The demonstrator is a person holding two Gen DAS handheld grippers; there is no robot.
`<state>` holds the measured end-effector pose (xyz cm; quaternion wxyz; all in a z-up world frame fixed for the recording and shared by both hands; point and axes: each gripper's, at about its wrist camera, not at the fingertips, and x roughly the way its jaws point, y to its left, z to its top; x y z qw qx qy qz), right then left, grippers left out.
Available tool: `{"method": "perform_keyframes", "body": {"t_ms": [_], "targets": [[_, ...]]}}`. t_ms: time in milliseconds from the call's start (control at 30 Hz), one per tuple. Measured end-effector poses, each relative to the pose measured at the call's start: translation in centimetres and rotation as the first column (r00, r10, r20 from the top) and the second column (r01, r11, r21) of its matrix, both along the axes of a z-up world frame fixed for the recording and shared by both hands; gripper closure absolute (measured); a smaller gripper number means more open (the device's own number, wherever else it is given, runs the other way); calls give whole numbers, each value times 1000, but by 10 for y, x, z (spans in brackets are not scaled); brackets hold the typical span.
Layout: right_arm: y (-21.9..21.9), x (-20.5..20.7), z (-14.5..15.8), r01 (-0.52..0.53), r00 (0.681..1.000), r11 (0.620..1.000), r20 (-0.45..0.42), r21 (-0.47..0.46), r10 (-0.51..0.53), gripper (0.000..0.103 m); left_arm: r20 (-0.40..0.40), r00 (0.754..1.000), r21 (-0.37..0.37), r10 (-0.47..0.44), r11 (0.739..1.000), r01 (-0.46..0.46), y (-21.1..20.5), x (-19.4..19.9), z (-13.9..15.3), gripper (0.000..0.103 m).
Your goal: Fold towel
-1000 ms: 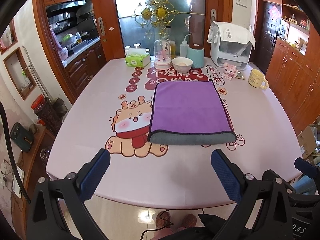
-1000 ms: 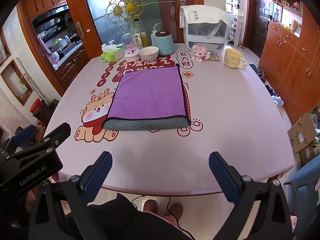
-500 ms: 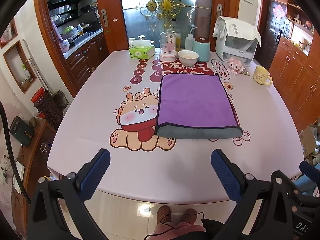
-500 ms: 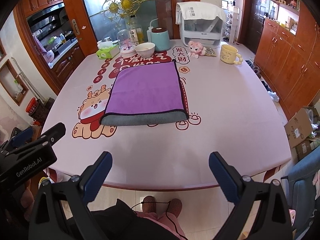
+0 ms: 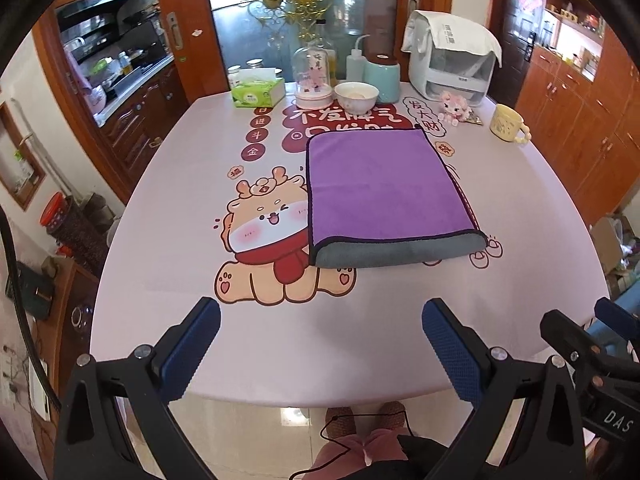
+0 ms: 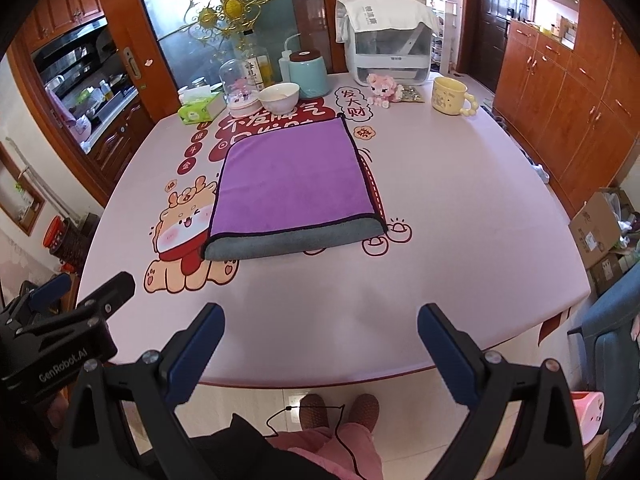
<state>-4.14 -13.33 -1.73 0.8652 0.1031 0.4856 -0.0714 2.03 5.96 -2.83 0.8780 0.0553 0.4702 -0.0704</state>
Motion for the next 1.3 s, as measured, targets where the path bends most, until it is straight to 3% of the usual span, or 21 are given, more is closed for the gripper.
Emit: {"method": "perform_keyframes", "body": {"t_ms": [567, 867, 1300], "targets": [[5, 23, -18, -24, 1000, 999, 3, 23, 24, 13, -69, 996, -28, -52, 998, 50, 4, 29, -21, 2], [-22, 58, -38, -91, 996, 995, 18, 43, 90, 19, -96, 995, 9, -12, 1000, 13, -13, 66, -45, 2], [-76, 109, -92, -123, 991, 990, -43, 74, 126, 32, -100, 995, 49, -7, 999, 11, -34, 119, -90, 2]]}}
